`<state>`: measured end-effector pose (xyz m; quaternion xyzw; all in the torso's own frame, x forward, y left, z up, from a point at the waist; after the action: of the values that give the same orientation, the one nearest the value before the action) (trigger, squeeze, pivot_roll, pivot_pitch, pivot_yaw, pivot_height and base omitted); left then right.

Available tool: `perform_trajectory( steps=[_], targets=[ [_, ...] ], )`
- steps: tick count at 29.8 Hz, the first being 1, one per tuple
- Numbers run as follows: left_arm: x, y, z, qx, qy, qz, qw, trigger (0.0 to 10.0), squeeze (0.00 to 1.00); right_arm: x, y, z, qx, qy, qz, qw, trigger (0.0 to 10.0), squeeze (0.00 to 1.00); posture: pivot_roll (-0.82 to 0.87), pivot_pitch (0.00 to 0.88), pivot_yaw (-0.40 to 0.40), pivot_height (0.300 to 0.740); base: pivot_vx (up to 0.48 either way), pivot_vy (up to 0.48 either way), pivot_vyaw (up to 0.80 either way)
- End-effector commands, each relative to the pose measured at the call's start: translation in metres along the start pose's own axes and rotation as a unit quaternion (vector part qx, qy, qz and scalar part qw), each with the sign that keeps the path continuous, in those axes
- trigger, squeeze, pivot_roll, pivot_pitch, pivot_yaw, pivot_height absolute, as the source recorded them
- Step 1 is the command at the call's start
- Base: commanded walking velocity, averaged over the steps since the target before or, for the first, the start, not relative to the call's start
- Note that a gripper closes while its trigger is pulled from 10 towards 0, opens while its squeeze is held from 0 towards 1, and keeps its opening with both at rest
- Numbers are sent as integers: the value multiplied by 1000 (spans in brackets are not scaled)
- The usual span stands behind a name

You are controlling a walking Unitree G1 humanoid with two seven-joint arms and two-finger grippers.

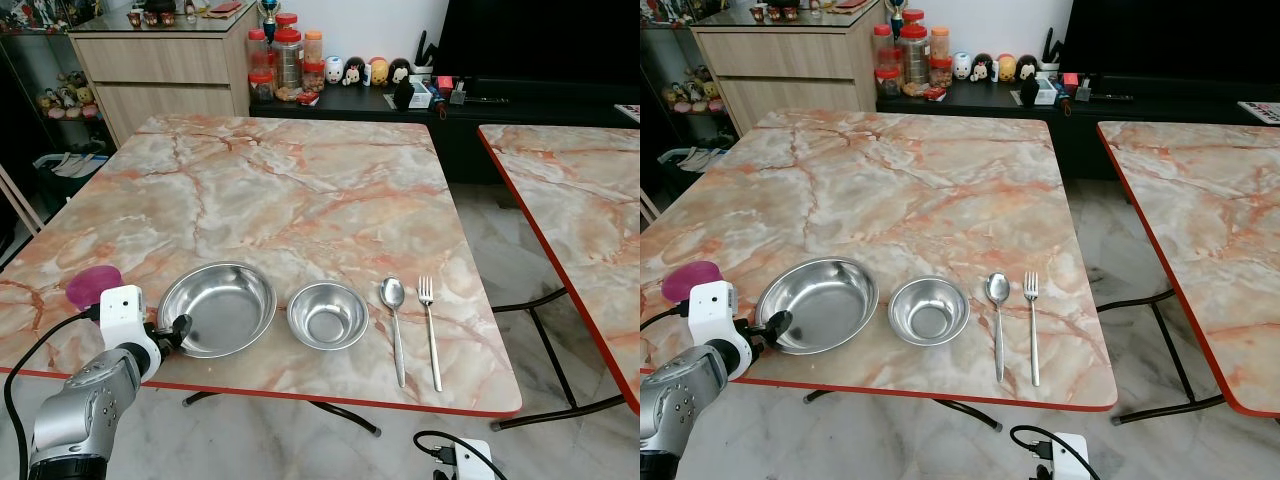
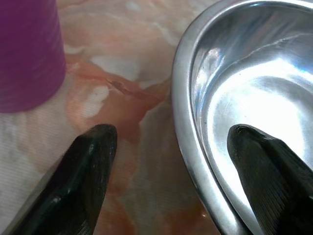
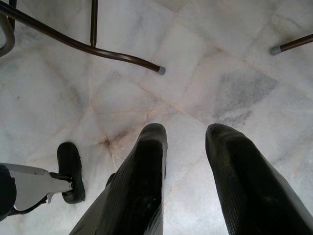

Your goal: Setting the table

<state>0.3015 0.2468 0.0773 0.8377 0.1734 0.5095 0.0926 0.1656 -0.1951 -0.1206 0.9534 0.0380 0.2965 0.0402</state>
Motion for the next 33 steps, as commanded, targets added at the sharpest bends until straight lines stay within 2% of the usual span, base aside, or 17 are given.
perform_trajectory(
  steps=[1, 23, 33],
  targets=[
    [-1, -1, 0, 1, -6, 0, 1000, 0, 0, -1, -1, 0, 2, -3, 4, 1000, 10000, 0, 54, 0, -7, 725, 0, 0, 0],
    [7, -7, -3, 12, 5, -3, 1000, 0, 0, -1, -2, 0, 5, -4, 4, 1000, 10000, 0, 60, 0, -9, 725, 0, 0, 0],
    [7, -4, -3, 7, 13, -30, 999, 0, 0, 1, -2, 0, 4, -1, 6, 1000, 10000, 0, 61, 0, -9, 725, 0, 0, 0]
  ],
)
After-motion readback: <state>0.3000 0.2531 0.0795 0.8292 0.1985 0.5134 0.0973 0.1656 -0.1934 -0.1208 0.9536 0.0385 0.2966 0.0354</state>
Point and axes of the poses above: a point about 5 cm out from each wrist's last joint towards the gripper, its own z axis pointing out of the wrist towards the gripper, its own x axis along the axis of the wrist's last joint, y = z × x, the point moved 3 cm from there along z, pointing out of the wrist towards the gripper, and after that the axes turned 12 degrees about -z, right-handed, at the moved point
